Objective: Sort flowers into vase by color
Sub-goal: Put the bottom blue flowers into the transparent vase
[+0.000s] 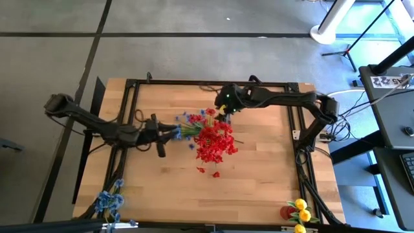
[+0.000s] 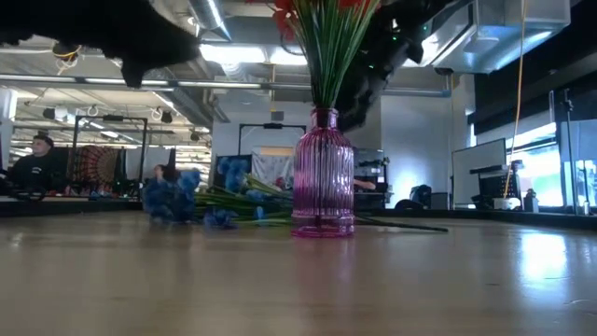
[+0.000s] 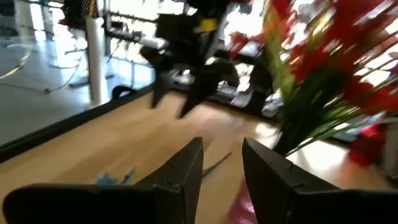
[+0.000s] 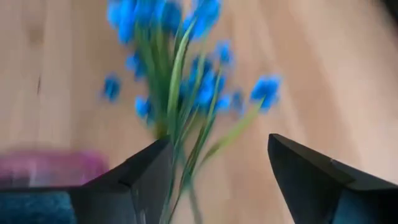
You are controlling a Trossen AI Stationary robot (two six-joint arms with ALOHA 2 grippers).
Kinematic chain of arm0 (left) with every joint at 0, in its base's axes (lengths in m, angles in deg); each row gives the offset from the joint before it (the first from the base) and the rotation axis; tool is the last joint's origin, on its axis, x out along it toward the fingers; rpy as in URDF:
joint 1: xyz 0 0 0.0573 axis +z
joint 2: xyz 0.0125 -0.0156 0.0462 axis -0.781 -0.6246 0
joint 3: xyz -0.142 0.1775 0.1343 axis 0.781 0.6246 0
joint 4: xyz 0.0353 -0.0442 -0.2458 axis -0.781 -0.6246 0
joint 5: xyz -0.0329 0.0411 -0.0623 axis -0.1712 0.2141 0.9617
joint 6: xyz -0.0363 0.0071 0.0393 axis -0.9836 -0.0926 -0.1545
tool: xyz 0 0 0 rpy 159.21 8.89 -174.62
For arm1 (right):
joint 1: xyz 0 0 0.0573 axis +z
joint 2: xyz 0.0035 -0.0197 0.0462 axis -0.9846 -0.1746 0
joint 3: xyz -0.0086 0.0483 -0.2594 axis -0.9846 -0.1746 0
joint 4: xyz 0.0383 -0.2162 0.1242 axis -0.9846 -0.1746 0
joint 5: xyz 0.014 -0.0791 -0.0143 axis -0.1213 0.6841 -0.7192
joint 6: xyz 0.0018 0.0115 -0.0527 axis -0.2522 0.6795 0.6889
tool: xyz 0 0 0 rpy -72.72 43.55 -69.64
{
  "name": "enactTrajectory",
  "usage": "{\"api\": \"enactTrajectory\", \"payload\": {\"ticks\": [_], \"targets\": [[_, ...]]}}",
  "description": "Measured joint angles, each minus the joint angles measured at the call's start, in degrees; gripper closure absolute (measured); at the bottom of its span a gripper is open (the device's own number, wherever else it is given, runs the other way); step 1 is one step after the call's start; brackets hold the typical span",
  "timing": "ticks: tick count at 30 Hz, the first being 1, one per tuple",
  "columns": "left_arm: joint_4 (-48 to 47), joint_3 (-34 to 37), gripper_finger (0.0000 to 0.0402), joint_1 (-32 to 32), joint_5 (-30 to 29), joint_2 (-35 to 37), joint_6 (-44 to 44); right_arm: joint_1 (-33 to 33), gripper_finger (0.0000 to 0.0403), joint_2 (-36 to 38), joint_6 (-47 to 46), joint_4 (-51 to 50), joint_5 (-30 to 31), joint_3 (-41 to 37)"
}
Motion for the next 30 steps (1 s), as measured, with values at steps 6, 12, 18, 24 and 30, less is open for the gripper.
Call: {"api": "enactTrajectory", "payload": {"ticks": [6,12,18,24,30], "targets": [[0.1,0.0,0.0291,4.7,5.5,-7.4,0.0,4.5,0.0147,-2.0,0.8,-13.8,2.8,0.0],[0.0,0.0,0.0291,6.0,7.9,-15.4,-1.7,10.0,0.0156,-1.9,-4.3,-15.0,4.2,-5.5],[0.3,0.0,0.0291,7.2,7.7,-21.6,-2.8,11.8,0.0176,-1.7,-9.9,-3.8,6.1,-16.7],[0.0,0.0,0.0291,9.4,5.7,-24.5,-2.8,11.9,0.0218,-1.6,-11.0,6.2,10.2,-22.0],[-0.2,0.0,0.0291,12.8,4.7,-28.6,-2.9,13.5,0.0298,-1.6,-7.8,6.3,13.3,-22.1]]}}
